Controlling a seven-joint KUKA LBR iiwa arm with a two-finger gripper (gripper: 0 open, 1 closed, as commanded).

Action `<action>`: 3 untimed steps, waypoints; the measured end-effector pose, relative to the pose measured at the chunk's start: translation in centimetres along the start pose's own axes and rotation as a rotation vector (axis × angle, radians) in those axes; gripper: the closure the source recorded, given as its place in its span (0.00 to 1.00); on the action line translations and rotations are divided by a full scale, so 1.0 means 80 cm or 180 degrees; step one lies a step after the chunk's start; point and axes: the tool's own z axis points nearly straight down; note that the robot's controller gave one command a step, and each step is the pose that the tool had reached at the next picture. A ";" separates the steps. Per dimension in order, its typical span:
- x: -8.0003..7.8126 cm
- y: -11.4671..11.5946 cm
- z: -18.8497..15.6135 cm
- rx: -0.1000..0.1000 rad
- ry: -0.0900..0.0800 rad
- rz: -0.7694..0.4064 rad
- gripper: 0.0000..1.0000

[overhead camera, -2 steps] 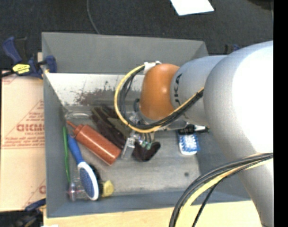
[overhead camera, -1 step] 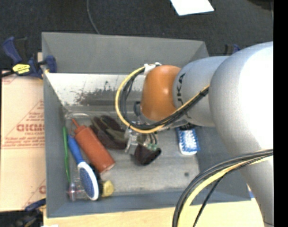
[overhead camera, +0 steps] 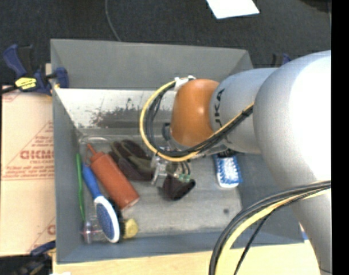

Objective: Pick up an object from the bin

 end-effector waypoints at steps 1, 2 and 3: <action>0.001 -0.001 -0.025 0.0002 0.0012 -0.0005 1.00; 0.000 0.000 -0.052 -0.0001 0.0011 -0.0007 1.00; -0.001 -0.001 -0.084 -0.0001 0.0013 -0.0013 1.00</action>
Offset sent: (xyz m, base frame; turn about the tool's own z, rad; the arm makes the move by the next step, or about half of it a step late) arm -0.0012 -0.0004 0.0149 -0.0009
